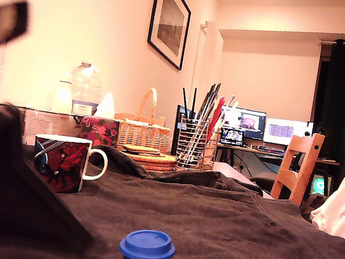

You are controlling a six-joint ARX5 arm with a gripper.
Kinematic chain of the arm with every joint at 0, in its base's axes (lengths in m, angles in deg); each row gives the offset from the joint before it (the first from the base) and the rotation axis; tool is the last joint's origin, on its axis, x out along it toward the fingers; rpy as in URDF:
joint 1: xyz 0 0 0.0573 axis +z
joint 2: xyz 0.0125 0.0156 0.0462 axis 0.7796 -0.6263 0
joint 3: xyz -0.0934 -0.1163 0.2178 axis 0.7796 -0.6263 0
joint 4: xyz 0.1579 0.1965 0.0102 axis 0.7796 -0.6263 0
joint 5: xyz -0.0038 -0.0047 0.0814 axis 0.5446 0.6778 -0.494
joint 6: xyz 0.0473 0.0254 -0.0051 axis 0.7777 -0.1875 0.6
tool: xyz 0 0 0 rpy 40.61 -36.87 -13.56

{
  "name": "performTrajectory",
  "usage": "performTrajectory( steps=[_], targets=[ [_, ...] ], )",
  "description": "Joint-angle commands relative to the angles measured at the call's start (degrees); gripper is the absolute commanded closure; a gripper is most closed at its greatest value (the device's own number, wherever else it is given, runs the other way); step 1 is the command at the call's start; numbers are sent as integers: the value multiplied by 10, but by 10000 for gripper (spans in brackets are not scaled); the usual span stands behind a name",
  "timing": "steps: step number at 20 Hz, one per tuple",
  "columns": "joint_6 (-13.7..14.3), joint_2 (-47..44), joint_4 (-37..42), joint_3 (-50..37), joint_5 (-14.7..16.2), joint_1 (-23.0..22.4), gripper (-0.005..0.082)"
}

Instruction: Pick up the coffee capsules on the table and drop them inside the coffee cup

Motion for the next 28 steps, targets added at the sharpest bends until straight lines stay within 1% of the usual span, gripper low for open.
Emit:
performTrajectory(
  steps=[1, 3, 9, 12, 16, 17, 19, 24, 28],
  targets=[
    [2, -24, 2, 16, 1, -9, 216],
    [2, -52, 2, 30, 1, -14, 218],
    [-23, -123, 9, 65, 5, -18, 218],
    [-23, -163, 33, 87, 5, -20, 218],
    [-15, -208, 32, 129, 5, -21, 218],
    [-8, -219, 32, 138, 5, -21, 218],
    [-8, -239, 28, 155, 6, -21, 218],
    [-7, -245, -26, 166, 6, -20, 218],
    [-7, -245, -24, 167, 6, -21, 219]
  ],
)
